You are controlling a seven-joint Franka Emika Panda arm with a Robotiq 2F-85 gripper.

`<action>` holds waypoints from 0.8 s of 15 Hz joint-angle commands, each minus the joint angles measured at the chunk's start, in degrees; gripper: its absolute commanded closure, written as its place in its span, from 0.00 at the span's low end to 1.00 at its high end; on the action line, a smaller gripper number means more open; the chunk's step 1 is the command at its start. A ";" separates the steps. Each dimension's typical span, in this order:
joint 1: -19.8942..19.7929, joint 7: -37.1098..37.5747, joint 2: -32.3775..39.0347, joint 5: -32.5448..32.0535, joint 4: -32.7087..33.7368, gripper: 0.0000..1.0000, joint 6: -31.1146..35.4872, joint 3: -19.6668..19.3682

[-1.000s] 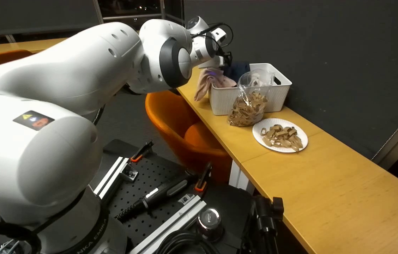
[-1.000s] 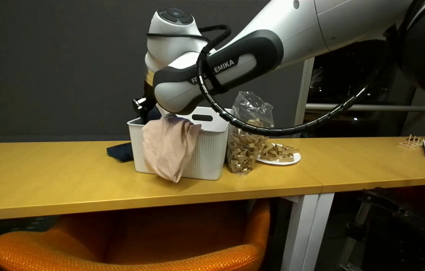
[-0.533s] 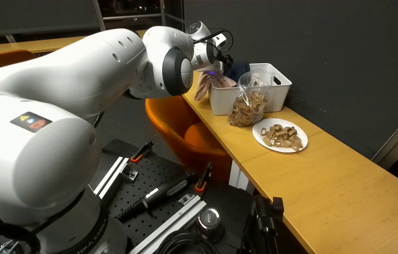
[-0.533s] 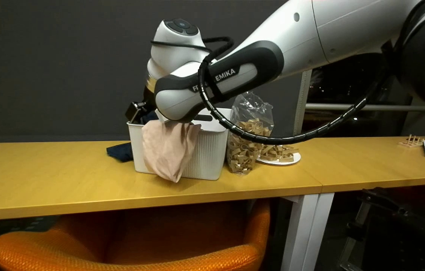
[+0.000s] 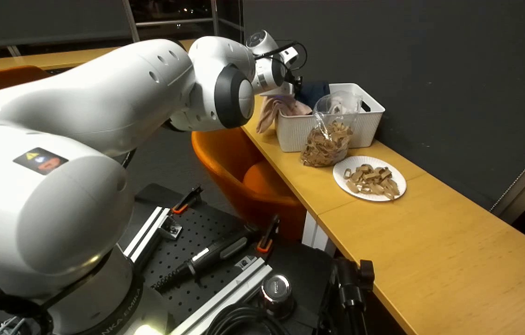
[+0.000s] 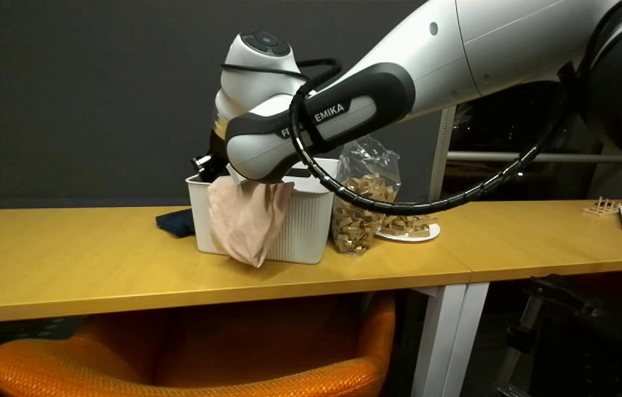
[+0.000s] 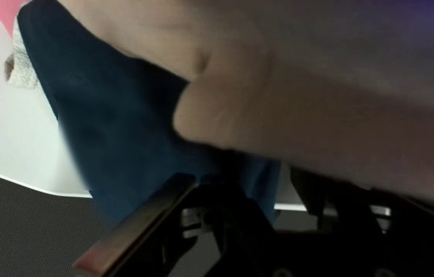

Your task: Put the pink shirt into the basket then take the blue shirt out

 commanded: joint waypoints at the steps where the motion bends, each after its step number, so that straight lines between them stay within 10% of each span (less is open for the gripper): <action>1: -0.43 -0.65 0.12 -0.07 -1.51 0.88 2.54 1.08; 12: -0.48 0.55 -2.39 0.70 0.78 0.99 -3.69 0.44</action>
